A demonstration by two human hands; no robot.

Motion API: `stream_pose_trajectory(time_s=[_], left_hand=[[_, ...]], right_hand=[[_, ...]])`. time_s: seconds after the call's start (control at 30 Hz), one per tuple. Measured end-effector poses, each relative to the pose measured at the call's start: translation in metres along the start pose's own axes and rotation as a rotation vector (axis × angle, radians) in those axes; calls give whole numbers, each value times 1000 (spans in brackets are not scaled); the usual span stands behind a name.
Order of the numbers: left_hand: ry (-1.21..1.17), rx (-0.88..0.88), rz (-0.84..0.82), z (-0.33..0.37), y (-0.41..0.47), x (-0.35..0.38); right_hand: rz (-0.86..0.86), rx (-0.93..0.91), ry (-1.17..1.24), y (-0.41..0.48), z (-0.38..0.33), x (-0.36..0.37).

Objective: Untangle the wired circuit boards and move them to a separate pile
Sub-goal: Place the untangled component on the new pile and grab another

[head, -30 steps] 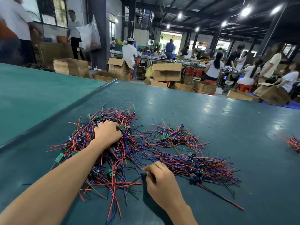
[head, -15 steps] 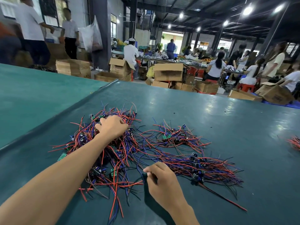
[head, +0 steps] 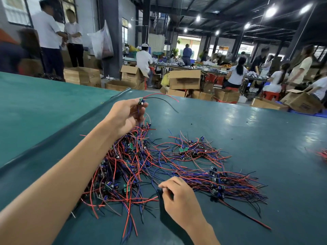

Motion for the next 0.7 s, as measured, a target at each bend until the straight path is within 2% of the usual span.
stream_pose_trajectory(time_s=[0.17,0.23,0.33,0.4,0.57,0.7], left_hand=[[-251,-232,-194,-21,-33,8],[-270,-300,-257,-41,-44,11],[-268,-412,-284,-77,-54,16],[-227,-472,-282,-101,-60,18],[-131,-584,-283,-150,-75,13],[-120,-564,-263,-170,-83,9]], right_hand=[[48,33,104,0,2,-1],[112,136,302,2,4,-5],[138,372,725,17,10,-19],[131,396,837,30,14,-32],[79,475,825,58,23,-39],[66,549,728,55,36,-24]])
Point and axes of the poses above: each hand's wrist, its own y-axis towards the middle knuckle, its own x-axis out of the palm, z = x × y, the point moved 3 cm from there along y, towards the middle knuckle, and after that the axes turned 6 degrees about x, right-handed, at the moved point
